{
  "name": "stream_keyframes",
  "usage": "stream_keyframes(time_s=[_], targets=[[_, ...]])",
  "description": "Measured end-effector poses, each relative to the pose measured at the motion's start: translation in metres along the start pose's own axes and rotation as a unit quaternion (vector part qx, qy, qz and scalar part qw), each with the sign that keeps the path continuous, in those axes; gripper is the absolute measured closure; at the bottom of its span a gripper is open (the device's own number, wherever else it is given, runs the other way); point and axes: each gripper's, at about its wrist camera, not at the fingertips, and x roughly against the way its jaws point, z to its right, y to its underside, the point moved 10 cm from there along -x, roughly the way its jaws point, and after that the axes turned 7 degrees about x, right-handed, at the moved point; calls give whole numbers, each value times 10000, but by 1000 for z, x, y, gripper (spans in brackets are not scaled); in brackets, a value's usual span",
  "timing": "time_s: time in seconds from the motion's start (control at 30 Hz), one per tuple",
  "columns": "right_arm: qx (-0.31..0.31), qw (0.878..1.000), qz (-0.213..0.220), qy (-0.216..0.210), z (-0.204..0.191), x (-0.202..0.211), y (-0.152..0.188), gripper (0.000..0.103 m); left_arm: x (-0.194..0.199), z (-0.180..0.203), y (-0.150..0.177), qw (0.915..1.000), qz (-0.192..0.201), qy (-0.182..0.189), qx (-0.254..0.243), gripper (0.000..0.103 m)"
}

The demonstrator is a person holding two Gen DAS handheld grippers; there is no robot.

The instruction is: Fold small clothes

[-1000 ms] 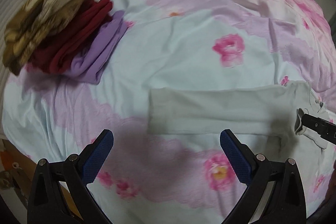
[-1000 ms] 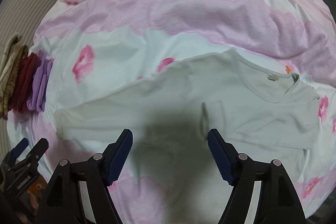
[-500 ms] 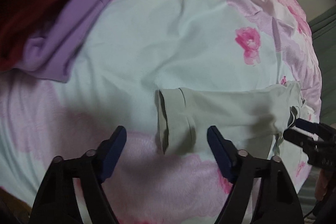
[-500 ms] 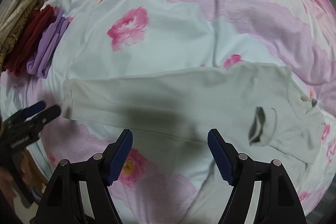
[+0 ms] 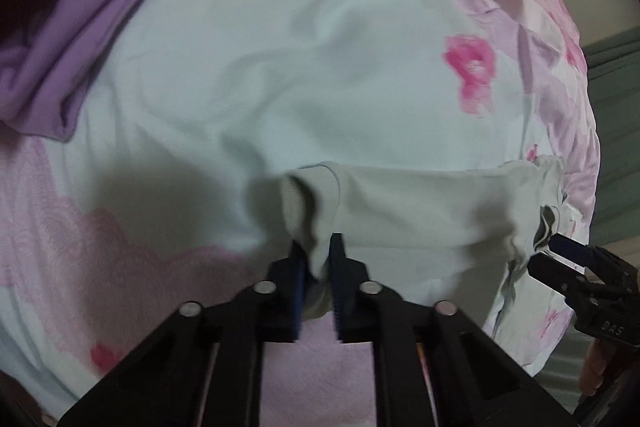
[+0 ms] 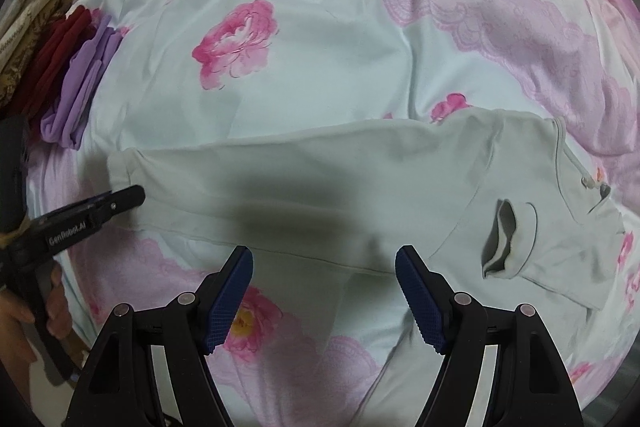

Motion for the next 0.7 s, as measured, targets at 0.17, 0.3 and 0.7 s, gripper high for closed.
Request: stream_keyframes(time_s=[0.17,0.3,0.7], targets=[[-35,9998,169,-60,12,17,7,28,66,49,-4,9975,629,-31,-327,92],[-329,9986,370,-184,47,44,21,28,108,111,-9,9932,959,6,-653,92],[-1522,9817,1060,441,221,135,97,28,86,375,36,9689,750,620,-2275,92]])
